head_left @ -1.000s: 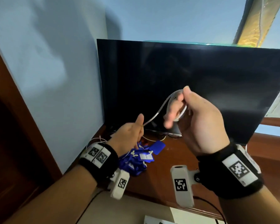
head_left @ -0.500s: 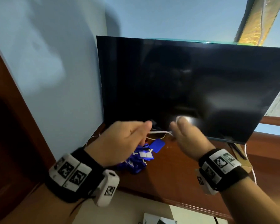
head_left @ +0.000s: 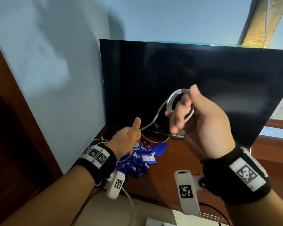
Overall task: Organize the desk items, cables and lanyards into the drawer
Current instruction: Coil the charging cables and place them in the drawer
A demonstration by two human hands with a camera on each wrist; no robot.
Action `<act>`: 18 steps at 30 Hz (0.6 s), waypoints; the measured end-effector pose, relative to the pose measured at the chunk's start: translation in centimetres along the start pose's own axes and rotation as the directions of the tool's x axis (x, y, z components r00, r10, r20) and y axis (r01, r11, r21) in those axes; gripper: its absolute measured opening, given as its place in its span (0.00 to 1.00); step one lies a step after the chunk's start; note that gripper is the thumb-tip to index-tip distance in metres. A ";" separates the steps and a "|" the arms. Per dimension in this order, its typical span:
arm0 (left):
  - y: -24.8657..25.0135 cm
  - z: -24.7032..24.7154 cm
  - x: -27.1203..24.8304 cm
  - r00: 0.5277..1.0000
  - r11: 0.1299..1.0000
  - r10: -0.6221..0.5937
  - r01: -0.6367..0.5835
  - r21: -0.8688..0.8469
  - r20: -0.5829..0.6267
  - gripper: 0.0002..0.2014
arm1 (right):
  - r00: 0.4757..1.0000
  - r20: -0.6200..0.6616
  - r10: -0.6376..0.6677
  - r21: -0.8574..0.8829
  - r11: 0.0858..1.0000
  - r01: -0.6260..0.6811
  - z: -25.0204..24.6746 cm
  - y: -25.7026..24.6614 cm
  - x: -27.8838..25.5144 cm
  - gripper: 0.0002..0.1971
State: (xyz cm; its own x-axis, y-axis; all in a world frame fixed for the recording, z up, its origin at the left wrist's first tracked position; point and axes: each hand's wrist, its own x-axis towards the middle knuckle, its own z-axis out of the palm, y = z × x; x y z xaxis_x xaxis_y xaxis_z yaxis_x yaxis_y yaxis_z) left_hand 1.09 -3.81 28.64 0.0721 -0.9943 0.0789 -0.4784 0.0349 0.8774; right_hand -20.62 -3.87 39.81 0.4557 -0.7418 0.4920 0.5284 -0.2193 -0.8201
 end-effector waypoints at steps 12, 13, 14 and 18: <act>3.3 0.0 -7.8 0.970 0.961 0.051 -0.112 0.252 0.236 0.27 | 0.974 -0.220 0.059 -0.830 0.513 -0.219 -8.7 5.5 0.5 0.15; 4.5 -1.3 -7.9 0.978 0.949 0.102 -0.151 0.275 0.183 0.28 | 0.962 -0.237 0.138 -0.866 0.418 -0.273 -8.7 6.2 0.0 0.15; 5.5 -2.4 -7.8 0.980 0.931 0.155 -0.187 0.314 0.126 0.29 | 0.948 -0.246 0.203 -0.884 0.355 -0.305 -8.6 7.1 -0.5 0.16; 8.1 -5.7 -6.0 0.943 0.844 0.323 -0.250 0.476 -0.079 0.28 | 0.909 -0.174 0.379 -0.819 0.457 -0.347 -5.8 9.3 -2.6 0.23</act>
State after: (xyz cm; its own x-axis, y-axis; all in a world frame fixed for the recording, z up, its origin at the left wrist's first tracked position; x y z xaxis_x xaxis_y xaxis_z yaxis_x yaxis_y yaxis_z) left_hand 1.73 2.97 37.94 -0.0179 -0.9184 0.3952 -0.8377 0.2295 0.4955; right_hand -21.06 -7.67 29.15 0.4898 -0.8676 0.0860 -0.5030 -0.3618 -0.7849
